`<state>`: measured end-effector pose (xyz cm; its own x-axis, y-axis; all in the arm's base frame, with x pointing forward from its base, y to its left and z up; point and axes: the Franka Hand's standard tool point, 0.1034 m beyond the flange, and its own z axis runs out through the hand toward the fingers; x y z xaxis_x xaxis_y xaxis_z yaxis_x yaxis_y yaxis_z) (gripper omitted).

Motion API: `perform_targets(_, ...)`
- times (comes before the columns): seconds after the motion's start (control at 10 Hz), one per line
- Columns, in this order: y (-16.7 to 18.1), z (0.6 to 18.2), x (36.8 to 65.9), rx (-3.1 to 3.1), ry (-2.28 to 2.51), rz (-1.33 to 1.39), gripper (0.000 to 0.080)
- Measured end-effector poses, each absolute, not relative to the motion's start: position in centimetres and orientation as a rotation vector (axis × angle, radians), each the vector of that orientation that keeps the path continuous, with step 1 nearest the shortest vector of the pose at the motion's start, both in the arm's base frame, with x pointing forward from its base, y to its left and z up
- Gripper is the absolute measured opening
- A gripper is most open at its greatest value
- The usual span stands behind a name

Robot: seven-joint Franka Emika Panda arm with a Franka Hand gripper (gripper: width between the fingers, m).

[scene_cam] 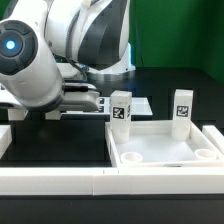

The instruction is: Assemble square table

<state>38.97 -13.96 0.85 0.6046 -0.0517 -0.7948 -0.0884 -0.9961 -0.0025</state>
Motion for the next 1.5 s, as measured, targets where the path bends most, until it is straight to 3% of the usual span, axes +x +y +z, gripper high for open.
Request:
perform_targets(0.5,-12.3,6.8,44.7,-2.806,0.056,1.312,0.0285)
perform_targets(0.9,-12.9,6.2,45.8,-2.871,0.044,1.204,0.0285)
perform_targets(1.3,-11.9,9.1,49.4,-3.005,0.067,0.886,0.0285)
perform_targets(1.5,-12.3,8.8,49.0,-3.07,0.063,0.679,0.0285)
